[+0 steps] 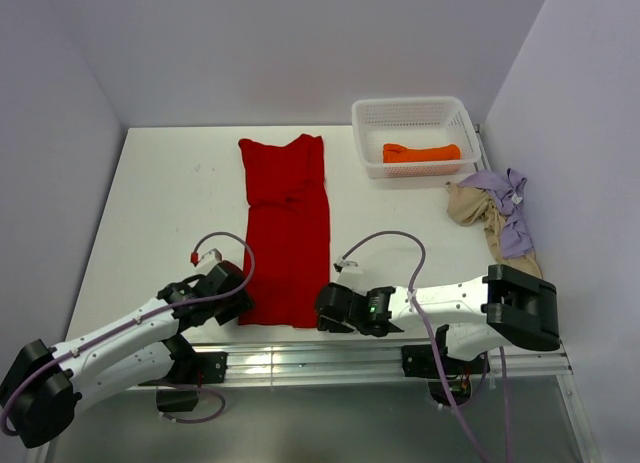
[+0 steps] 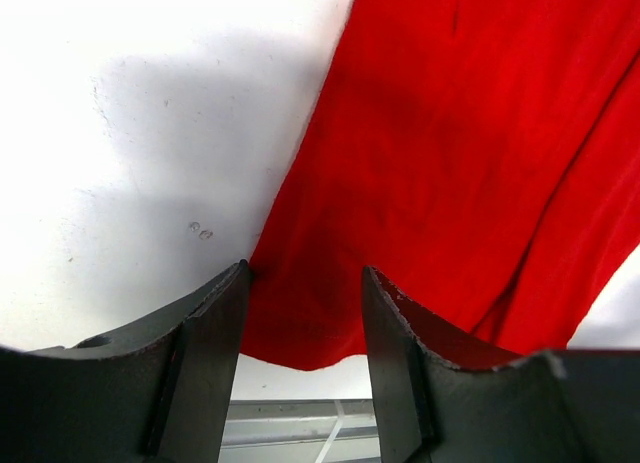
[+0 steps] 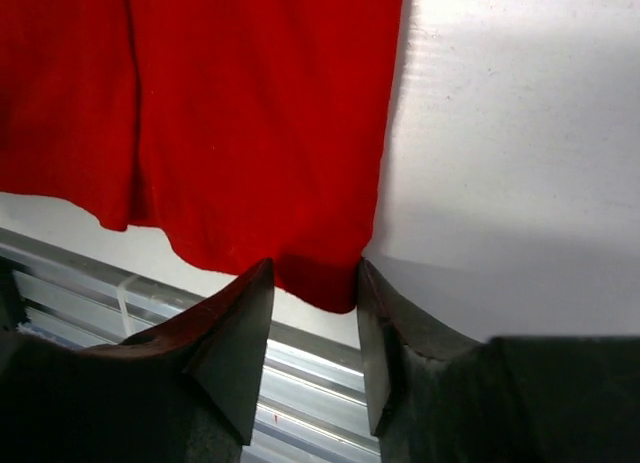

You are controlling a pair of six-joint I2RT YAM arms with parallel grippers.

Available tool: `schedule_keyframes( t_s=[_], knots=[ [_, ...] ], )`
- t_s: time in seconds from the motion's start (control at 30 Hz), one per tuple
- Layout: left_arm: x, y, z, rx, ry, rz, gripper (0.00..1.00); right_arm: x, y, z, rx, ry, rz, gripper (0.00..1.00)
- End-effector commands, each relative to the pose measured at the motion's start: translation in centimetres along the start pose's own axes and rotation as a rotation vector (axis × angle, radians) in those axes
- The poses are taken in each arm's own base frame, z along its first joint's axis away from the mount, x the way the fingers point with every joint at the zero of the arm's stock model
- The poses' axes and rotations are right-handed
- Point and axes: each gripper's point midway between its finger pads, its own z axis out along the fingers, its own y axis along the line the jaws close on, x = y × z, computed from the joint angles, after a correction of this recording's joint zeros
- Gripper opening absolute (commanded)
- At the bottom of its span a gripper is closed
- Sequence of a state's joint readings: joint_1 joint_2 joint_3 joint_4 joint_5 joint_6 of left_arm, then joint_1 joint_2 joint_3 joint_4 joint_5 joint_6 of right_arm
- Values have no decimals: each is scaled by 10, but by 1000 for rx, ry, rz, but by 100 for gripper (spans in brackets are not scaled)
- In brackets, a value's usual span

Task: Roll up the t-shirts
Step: Fold the tshirt

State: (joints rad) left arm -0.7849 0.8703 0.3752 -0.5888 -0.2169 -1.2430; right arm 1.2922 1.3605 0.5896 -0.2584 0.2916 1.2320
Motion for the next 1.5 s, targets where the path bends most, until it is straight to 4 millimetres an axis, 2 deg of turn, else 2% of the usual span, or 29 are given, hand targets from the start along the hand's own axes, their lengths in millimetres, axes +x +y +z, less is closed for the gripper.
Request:
schedule_keyframes(
  t_s=[0.0,0.07,0.13,0.17,0.23,0.5,0.73,0.9,1.0,1.17,1.47],
  knots=[
    [16,28,1,-108,57,17,55,-3,-4,5,-9,-7,4,45],
    [16,27,0,-103,60,19,55,-4,-9,6,-10,-6,11,39],
    [17,26,-1,-103,68,25,55,-5,-15,5,-8,-9,19,24],
    [18,25,-1,-100,73,30,56,-6,-18,5,-6,-9,24,13],
    [24,18,-1,-69,105,51,56,-4,-27,4,6,-6,23,0],
    [34,15,-6,-75,129,91,60,-12,-55,-4,10,-33,49,0],
    [39,14,-19,-83,140,83,64,-10,-58,-1,21,-15,27,0],
    [34,28,-30,-147,123,76,71,-10,-56,-1,6,-14,19,0],
    [39,23,-27,-116,141,80,68,-12,-54,-1,-1,-17,18,0],
    [44,19,-16,-92,155,102,49,-14,-53,-3,-8,-16,15,0],
    [47,10,1,-72,152,128,50,-14,-47,-4,-20,-6,1,0]
  ],
)
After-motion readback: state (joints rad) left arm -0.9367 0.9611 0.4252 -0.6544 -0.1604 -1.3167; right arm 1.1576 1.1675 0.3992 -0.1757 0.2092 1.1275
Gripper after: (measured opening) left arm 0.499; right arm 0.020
